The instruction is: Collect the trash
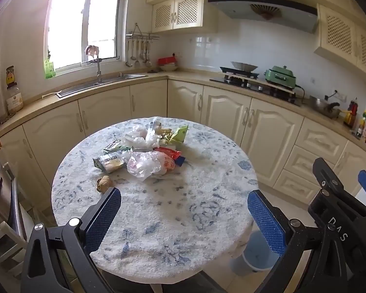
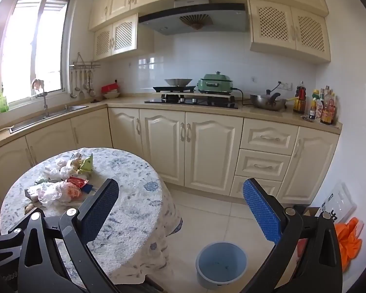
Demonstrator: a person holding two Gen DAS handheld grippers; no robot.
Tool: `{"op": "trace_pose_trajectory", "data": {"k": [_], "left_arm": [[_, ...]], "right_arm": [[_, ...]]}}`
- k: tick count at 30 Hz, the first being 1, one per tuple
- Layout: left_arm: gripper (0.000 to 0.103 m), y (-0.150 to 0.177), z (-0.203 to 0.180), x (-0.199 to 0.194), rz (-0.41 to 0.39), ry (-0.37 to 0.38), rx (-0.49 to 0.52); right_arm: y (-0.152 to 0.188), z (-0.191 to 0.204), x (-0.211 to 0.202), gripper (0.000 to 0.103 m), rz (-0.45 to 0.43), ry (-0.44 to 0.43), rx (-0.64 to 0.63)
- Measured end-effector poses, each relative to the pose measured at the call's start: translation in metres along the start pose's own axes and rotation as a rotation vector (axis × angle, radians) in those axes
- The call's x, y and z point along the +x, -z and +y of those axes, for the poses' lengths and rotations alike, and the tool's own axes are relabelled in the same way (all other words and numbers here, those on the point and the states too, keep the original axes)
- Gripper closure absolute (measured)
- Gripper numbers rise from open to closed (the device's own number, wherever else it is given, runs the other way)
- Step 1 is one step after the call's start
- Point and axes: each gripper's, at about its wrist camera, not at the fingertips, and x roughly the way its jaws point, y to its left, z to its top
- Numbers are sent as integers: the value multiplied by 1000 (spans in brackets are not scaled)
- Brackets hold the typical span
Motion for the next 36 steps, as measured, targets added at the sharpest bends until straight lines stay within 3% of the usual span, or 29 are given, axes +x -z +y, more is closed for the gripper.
{"op": "trace_pose_trajectory", "data": {"k": [36], "left_arm": [[2, 4, 2, 6, 4, -5, 11]], "right_arm": [[5, 3, 8, 0, 48, -30, -10]]}}
